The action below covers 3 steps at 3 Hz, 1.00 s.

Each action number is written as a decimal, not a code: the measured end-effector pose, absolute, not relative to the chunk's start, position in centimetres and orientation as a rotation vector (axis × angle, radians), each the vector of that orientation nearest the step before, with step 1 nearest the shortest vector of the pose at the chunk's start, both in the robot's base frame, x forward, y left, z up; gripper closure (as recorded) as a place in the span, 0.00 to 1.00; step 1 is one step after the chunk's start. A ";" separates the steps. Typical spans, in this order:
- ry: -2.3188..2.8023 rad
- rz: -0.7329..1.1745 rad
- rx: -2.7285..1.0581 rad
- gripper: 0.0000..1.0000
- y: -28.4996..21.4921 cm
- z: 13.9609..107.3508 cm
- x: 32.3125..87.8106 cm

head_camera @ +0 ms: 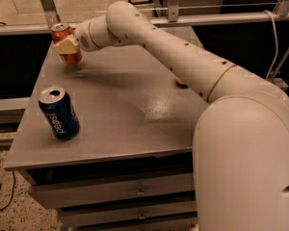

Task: Knock coke can over

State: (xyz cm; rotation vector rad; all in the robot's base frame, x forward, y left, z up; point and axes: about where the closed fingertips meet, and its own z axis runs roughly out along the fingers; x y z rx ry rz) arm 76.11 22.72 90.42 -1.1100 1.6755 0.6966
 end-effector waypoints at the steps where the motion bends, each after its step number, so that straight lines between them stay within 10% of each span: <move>1: 1.662 0.573 -1.171 1.00 17.9 93.7 76.7; 3: 1.729 0.346 -1.473 1.00 11.0 95.8 73.5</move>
Offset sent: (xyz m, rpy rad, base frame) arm -0.0357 -0.1650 0.0647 -0.4493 -0.0899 0.0634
